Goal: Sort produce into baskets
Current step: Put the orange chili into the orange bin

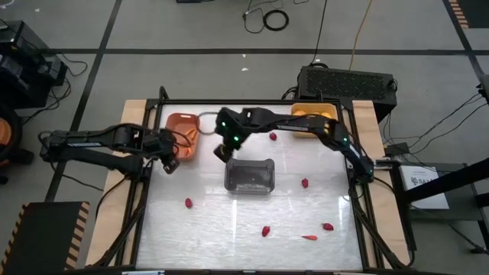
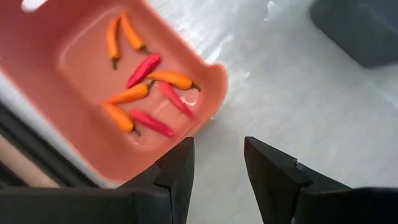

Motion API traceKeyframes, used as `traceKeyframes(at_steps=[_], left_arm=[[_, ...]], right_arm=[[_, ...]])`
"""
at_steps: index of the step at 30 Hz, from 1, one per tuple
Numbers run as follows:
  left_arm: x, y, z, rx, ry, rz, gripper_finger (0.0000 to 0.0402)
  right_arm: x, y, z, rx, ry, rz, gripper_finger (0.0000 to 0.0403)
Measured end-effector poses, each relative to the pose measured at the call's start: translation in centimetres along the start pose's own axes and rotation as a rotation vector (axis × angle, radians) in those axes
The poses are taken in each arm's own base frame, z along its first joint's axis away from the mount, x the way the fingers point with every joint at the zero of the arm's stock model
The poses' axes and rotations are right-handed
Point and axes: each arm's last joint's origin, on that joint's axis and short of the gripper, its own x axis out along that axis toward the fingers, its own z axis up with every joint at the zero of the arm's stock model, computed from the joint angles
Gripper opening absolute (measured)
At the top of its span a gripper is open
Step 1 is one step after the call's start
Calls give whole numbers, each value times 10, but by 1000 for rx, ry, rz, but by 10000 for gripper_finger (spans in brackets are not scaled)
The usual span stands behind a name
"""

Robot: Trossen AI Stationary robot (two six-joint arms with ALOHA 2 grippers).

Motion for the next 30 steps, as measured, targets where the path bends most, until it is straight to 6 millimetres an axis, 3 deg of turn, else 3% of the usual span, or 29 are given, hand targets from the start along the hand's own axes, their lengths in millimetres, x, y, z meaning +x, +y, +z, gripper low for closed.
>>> traceKeyframes(at_steps=[7, 11, 17, 25, 30], left_arm=[[-3, -16, 4, 156, -100, -110, 148], [-6, -25, 11, 186, -192, -179, 148], [-9, -32, 19, 195, -288, -241, 148], [3, -40, 24, 225, -253, -214, 148], [14, -47, 27, 215, -203, -189, 148]], right_arm=[[-34, 70, -69, 48, 176, -197, 173], [-45, 106, -115, 60, 267, -291, 173], [-45, 144, -185, 129, 442, -447, 173], [-25, 169, -266, 34, 593, -518, 173], [-8, 160, -304, 42, 640, -622, 173]])
